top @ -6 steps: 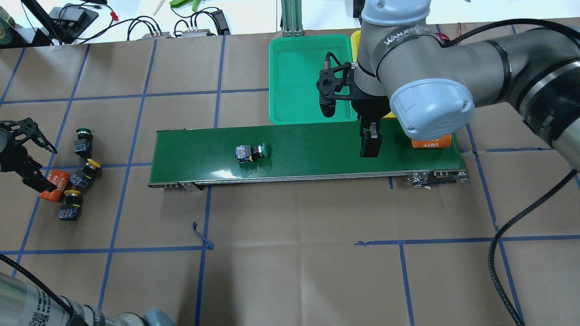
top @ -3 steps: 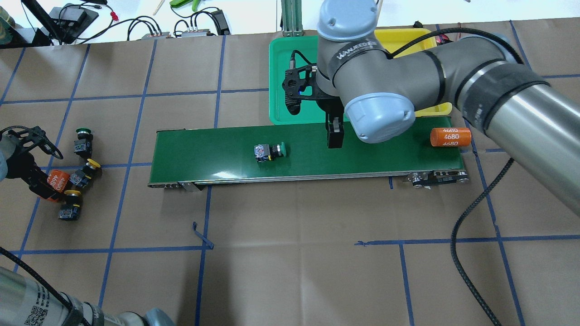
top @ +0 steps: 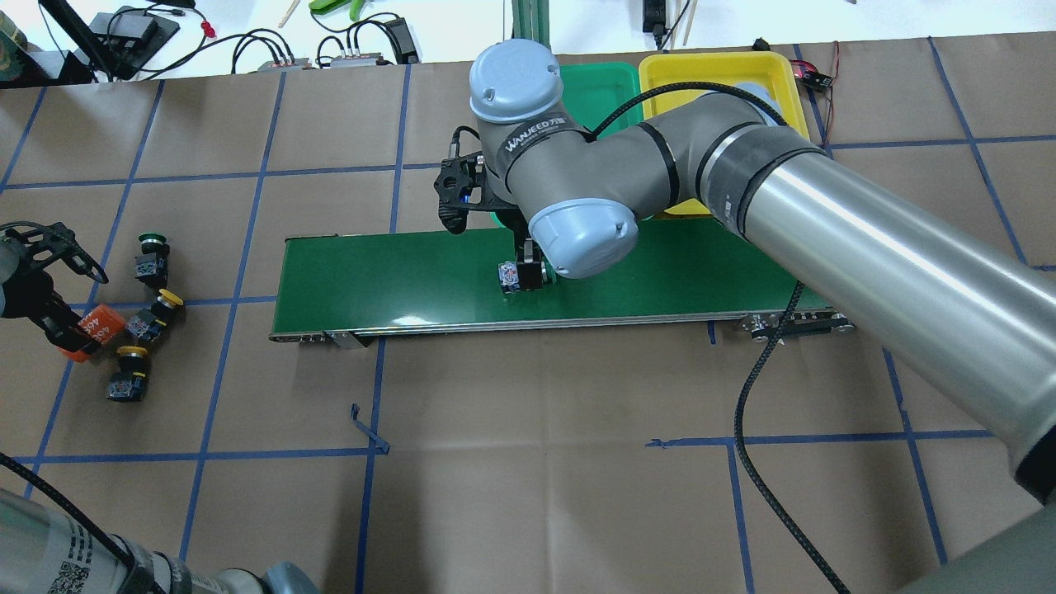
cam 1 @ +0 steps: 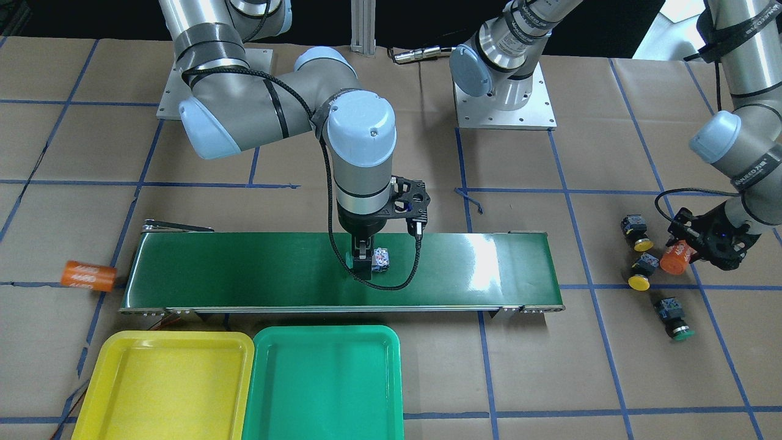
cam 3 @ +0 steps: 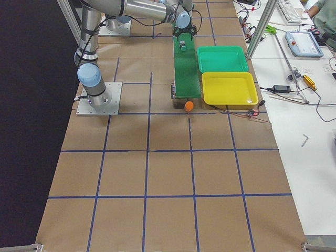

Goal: Sort buttons by color to trays
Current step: 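Grasp the green button with the right gripper while the left grasps a cylinder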

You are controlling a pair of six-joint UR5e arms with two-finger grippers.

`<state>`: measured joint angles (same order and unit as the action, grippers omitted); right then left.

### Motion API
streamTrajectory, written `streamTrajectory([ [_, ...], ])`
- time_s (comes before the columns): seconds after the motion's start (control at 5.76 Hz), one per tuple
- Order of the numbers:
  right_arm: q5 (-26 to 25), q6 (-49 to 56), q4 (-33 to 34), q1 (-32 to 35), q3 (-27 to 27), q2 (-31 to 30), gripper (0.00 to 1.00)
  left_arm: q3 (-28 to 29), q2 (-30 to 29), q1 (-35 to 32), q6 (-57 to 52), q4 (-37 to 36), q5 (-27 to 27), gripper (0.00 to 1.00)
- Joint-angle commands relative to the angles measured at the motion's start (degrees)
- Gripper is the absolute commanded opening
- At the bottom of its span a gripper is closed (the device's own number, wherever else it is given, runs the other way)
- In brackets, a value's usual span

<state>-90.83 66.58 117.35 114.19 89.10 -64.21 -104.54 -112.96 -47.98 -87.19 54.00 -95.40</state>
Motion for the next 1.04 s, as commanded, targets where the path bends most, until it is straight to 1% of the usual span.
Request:
streamTrajectory([
  [0.0,-0.58,5.37,0.86,-0.8,1.59,1.63,1.0,4.4,5.17,-1.15,-0.95,10.94,2.67,0.0],
  [0.17,-0.58,5.66,0.86,-2.64,2.39,1.37,1.0,4.78,7.38,-5.24,-2.26,13.82,5.38,0.0],
  [0.35,-0.76,5.66,0.43,-5.35,2.49,1.2,0.99,4.26,8.62,-12.59,-6.19,13.85,6.19,0.0],
  [0.52,-0.67,5.57,0.42,-7.21,3.97,0.67,0.87,3.73,9.68,-21.11,-7.02,14.28,5.76,0.0],
  [0.69,-0.84,5.57,0.51,-8.1,5.55,-0.46,0.67,3.73,8.99,-27.19,-9.72,14.2,5.84,0.0],
  [0.87,-0.93,5.75,0.07,-9.24,5.74,-1.17,0.51,3.55,7.59,-31.61,-10.44,13.59,5.84,0.01],
])
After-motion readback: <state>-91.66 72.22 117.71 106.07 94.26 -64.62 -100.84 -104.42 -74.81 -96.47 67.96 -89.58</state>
